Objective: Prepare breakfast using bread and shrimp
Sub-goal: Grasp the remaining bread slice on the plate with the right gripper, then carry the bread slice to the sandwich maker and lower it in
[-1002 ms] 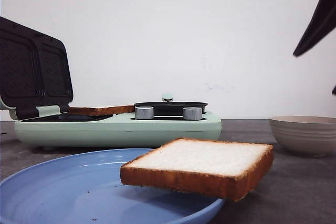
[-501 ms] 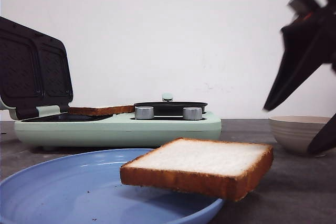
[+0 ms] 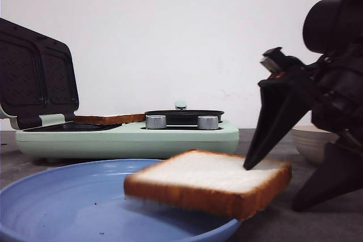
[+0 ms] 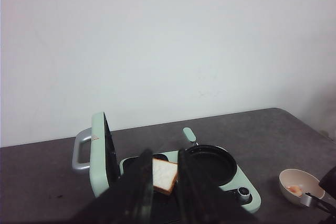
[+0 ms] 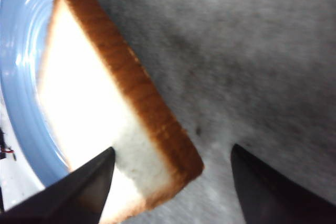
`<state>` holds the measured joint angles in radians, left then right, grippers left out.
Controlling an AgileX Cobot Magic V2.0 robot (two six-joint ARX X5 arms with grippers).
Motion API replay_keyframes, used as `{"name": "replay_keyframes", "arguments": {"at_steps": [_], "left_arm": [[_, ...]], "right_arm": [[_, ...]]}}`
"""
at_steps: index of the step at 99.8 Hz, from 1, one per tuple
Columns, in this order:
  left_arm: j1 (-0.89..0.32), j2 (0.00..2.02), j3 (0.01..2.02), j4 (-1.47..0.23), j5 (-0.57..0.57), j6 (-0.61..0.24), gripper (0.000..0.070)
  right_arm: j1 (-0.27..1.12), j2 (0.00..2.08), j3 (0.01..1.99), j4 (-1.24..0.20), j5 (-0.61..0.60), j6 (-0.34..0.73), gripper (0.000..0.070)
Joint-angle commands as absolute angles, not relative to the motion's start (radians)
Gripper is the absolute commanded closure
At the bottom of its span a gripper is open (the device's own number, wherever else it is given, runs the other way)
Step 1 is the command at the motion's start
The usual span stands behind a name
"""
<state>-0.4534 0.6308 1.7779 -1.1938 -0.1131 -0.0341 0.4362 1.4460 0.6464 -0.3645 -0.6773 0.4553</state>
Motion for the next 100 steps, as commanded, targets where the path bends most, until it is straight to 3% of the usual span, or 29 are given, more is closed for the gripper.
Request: {"name": "replay_keyframes", "arguments": {"at_steps": [1, 5, 6, 36, 59, 78, 100], "left_arm": [[-0.464, 0.641, 1.796, -1.185, -0.115, -0.007, 0.0700], [-0.467, 0.641, 1.796, -1.185, -0.115, -0.007, 0.0700], [-0.468, 0.641, 1.796, -1.185, -0.115, -0.007, 0.0700], [-0.473, 0.640, 1.796, -1.188, -0.115, -0.007, 0.0700], [-0.473, 0.640, 1.796, -1.188, -0.115, -0.007, 0.0700], [-0.473, 0.641, 1.796, -1.183, -0.115, -0.007, 0.0700], [-0.472, 0.640, 1.796, -1.182, -0.115, -0.008, 0.0700]], "right_arm": [[0.455, 1.475, 0.660, -0.339, -0.681, 0.491, 0.0512], [0.462, 1.477, 0.660, -0.324, -0.680, 0.492, 0.0686], [0.463, 1.477, 0.660, -0.320, -0.679, 0.492, 0.0700], [0.471, 1.392, 0.701, -0.243, -0.672, 0.557, 0.0697], [0.472, 1.345, 0.933, -0.241, -0.730, 0.601, 0.0698], [0.496, 1.477, 1.212, -0.291, -0.758, 0.590, 0.0699], [0.517, 1.748, 1.556, -0.450, -0.798, 0.529, 0.0699]]}}
